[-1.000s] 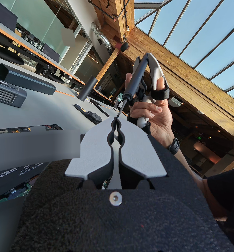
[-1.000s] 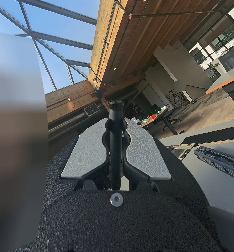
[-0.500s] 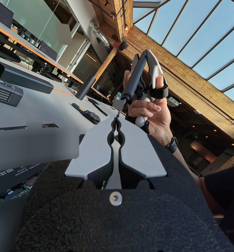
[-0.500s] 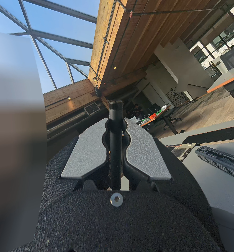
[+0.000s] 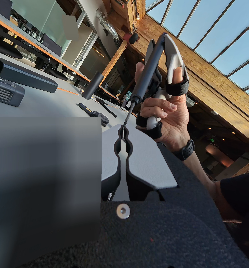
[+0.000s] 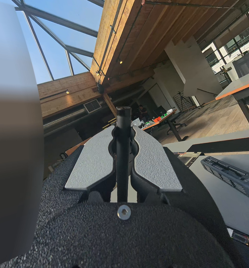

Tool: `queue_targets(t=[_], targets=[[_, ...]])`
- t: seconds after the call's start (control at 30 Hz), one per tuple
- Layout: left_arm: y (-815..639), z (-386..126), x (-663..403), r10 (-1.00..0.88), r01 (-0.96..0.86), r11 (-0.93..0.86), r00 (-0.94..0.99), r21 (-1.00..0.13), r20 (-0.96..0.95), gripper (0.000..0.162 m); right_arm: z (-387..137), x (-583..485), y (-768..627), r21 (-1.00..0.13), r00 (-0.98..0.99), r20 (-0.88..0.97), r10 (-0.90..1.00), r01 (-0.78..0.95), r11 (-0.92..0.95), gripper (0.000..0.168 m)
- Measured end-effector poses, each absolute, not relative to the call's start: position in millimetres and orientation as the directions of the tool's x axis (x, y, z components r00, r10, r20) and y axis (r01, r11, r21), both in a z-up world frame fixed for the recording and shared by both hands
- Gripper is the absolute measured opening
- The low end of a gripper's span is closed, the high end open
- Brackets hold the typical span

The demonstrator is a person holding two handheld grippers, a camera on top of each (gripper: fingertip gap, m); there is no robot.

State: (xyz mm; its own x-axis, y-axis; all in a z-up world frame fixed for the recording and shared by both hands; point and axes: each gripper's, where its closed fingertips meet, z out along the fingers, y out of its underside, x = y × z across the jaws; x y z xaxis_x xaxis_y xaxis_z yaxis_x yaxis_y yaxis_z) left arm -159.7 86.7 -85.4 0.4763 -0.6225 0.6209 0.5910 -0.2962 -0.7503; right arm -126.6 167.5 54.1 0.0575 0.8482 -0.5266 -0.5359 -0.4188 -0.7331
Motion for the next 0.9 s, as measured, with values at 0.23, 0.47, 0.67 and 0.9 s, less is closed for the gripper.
queue_targets(t=[0.23,0.47,0.67,0.9], targets=[[86.3,-86.0,-154.1,-0.634,0.58,-0.316,0.46,-0.751,0.622,0.001,55.7,-126.5,167.5,-0.723,0.039,-0.53,0.847,-0.544,-0.427,0.017],[86.9,-88.3,-148.8,-0.635,0.543,-0.329,0.478,-0.773,0.606,0.023,56.8,-125.9,167.3,-0.725,0.038,-0.527,0.849,-0.541,-0.426,0.017],[90.0,-98.8,-153.2,-0.599,0.472,-0.328,0.566,-0.818,0.567,0.044,59.0,-125.9,168.0,-0.735,0.04,-0.517,0.855,-0.534,-0.419,0.017],[74.9,-114.2,-195.0,-0.526,0.247,-0.298,0.764,-0.922,0.374,0.061,31.1,-138.0,163.4,-0.866,0.156,-0.375,0.914,-0.411,-0.285,0.017]])
